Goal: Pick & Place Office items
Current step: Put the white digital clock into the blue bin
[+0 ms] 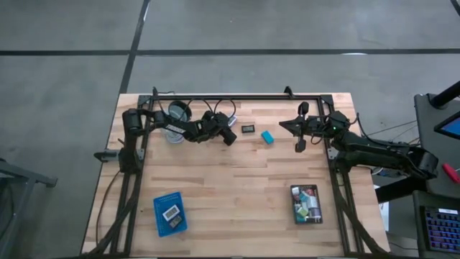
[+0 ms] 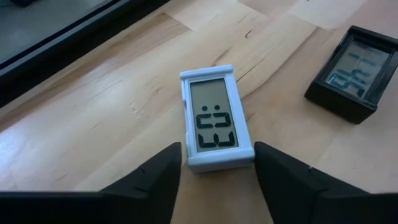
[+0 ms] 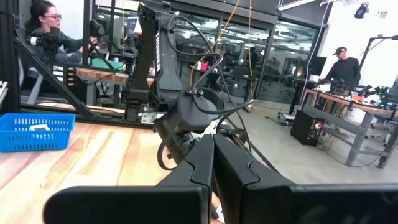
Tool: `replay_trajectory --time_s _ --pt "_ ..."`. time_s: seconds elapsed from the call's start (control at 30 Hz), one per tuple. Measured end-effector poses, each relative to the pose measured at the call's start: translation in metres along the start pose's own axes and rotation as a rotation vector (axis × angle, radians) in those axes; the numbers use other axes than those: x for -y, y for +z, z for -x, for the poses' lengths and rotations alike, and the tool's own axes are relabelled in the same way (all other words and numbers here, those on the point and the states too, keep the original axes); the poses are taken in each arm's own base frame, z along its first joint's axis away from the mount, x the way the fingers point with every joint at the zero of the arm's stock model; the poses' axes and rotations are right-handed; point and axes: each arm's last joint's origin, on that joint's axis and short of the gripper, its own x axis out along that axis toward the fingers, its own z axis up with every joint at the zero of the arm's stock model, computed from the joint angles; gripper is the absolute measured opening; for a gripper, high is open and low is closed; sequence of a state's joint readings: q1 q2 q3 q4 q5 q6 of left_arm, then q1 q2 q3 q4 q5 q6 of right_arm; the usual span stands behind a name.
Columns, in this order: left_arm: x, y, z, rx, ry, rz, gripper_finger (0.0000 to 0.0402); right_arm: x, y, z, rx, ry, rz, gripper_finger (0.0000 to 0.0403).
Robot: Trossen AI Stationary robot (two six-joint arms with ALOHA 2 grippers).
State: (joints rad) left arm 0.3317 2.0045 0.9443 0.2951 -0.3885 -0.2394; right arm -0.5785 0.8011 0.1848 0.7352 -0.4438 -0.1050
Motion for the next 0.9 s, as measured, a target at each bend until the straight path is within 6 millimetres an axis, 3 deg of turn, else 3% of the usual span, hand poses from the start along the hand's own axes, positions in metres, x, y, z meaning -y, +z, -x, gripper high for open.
replay_trajectory --time_s 0.23,0.53,0.9 --pt "0.0001 0.0002 0.0000 0.002 -0.001 0.001 0.0141 0.0000 0.0000 0.0000 0.000 0.000 0.000 0.0008" --pt "0.0003 0.0002 0.0000 0.000 -0.008 0.001 0.0166 0.0000 0.0000 0.0000 0.000 0.000 0.000 0.0008" --pt "0.0003 0.0001 0.0000 0.000 -0.008 -0.003 0.0160 0.0000 0.0000 0.0000 0.000 0.000 0.000 0.0008"
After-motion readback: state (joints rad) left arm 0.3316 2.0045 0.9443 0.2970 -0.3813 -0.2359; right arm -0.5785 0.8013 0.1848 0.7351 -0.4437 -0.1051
